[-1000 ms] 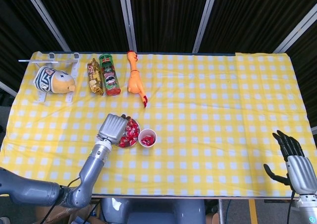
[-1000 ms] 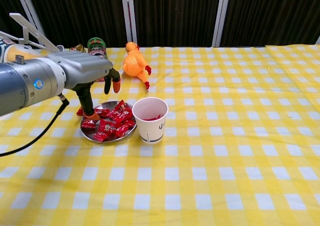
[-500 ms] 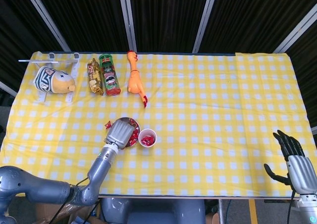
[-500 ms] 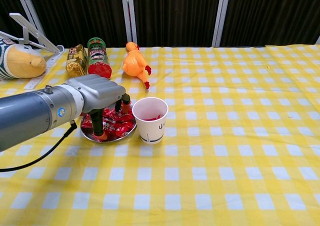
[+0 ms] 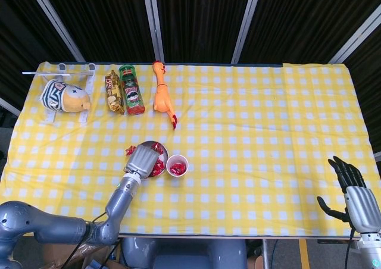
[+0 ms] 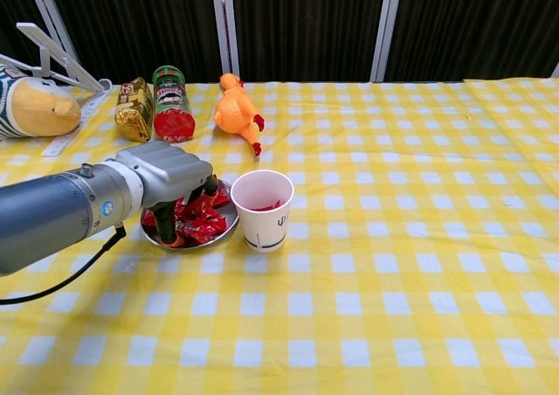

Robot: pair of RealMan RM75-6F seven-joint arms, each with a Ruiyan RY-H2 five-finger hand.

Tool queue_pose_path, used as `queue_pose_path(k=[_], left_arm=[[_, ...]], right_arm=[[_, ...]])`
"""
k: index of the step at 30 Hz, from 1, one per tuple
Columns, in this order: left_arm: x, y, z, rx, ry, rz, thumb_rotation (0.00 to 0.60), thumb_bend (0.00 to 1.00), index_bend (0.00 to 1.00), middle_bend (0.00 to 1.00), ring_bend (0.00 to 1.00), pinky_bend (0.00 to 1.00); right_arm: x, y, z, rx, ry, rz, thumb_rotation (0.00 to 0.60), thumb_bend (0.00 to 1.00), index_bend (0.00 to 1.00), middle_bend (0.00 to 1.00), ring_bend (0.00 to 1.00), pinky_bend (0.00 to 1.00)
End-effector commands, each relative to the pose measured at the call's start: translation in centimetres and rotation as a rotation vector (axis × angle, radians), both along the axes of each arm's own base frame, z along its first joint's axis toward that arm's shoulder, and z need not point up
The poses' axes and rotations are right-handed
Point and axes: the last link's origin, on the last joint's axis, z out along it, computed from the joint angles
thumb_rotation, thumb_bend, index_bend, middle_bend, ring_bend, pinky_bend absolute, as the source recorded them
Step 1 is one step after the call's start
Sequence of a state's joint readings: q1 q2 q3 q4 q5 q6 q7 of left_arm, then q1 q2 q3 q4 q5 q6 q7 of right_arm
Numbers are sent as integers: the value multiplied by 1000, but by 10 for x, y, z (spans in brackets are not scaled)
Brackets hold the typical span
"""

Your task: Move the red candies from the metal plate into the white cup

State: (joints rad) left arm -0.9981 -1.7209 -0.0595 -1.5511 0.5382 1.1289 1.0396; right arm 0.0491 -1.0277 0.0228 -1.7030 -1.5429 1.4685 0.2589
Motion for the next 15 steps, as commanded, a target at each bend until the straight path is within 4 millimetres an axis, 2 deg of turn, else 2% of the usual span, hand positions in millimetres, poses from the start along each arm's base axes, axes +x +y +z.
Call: queue_pose_path(k=[1,5,8,15], left_arm=[[-3,-1,-2,-5,4,6,600,284,427,444,910,949],[-7,-1,-5,-5,6,8,600,363,478,528,912,951],[-8,-1,-6,-1,3,5,600,384,510,581,913,952],[-5,2,0,29,-24,-8,600,394,531,612,914,953]], right_arm=[[0,0,0,0,0,-1,600,386,0,0,0,0],[0,0,0,1,-1,-4,600,386,0,0,0,0],[0,0,0,0,-1,-4,600,386,0,0,0,0],[0,0,-1,0,-2,-5,600,386,0,0,0,0]])
